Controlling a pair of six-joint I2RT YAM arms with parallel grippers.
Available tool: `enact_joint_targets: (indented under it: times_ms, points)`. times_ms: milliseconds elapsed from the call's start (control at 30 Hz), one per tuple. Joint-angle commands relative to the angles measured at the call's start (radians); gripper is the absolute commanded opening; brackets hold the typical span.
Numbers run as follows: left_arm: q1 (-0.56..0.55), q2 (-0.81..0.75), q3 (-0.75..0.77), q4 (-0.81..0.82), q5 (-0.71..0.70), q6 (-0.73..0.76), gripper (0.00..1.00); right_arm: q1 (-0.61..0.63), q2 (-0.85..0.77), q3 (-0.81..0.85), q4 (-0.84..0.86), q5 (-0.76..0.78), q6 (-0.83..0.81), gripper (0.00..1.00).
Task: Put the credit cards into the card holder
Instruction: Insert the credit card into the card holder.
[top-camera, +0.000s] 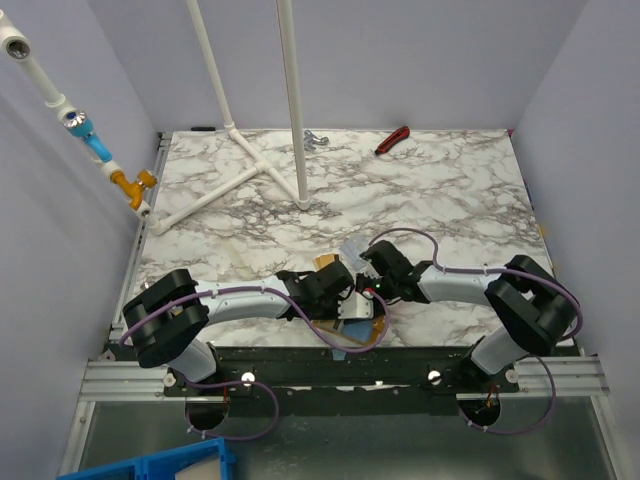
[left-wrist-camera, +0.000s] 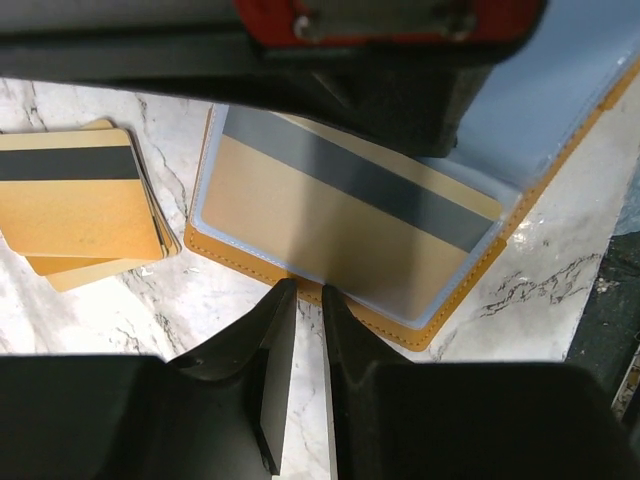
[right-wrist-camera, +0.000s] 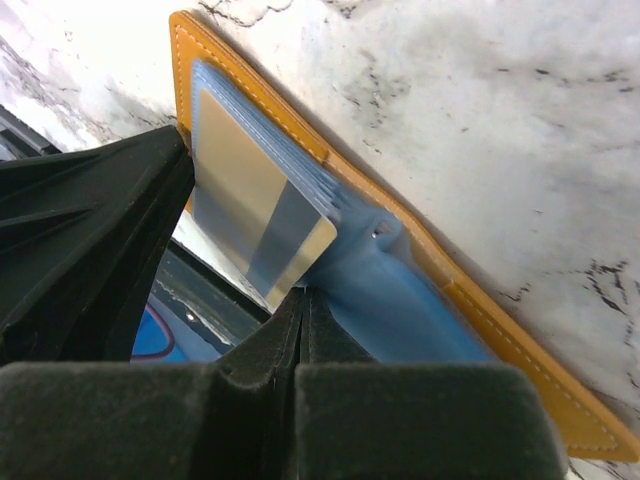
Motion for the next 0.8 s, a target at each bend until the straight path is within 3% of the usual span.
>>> enact_joint_targets:
  times_ms: [0,233,267,367,467,567,633,700,767]
  points:
    - [-0.002,0.018,-0.014,0.007,0.005,0.007,0.19,0.018,0.046,0.031,0.074,-0.039,0.015,0.01]
    - [0.002,0.007,-0.010,-0.010,0.002,0.016,0.19,0.000,-0.008,0.012,0.021,-0.003,0.014,0.01]
    - [0.008,0.002,-0.006,-0.019,0.002,0.014,0.21,-0.016,-0.026,0.007,0.008,-0.004,0.005,0.03]
    - [0.037,-0.021,0.025,-0.067,0.008,0.003,0.39,-0.102,-0.092,-0.018,-0.030,-0.011,-0.020,0.18]
    - [0.070,-0.051,0.090,-0.140,0.027,-0.004,0.42,-0.210,-0.128,0.003,-0.089,-0.030,-0.076,0.33]
    - [0.090,-0.070,0.172,-0.202,0.015,0.000,0.43,-0.283,-0.134,0.080,-0.168,-0.027,-0.137,0.43]
    - [0.096,-0.066,0.233,-0.237,0.003,0.002,0.50,-0.327,-0.128,0.127,-0.206,-0.007,-0.161,0.47]
    - [0.106,-0.050,0.302,-0.278,-0.021,-0.002,0.63,-0.385,-0.117,0.163,-0.236,0.008,-0.177,0.49]
    - [0.118,-0.028,0.369,-0.318,-0.007,-0.009,0.97,-0.454,-0.107,0.184,-0.255,0.058,-0.182,0.50]
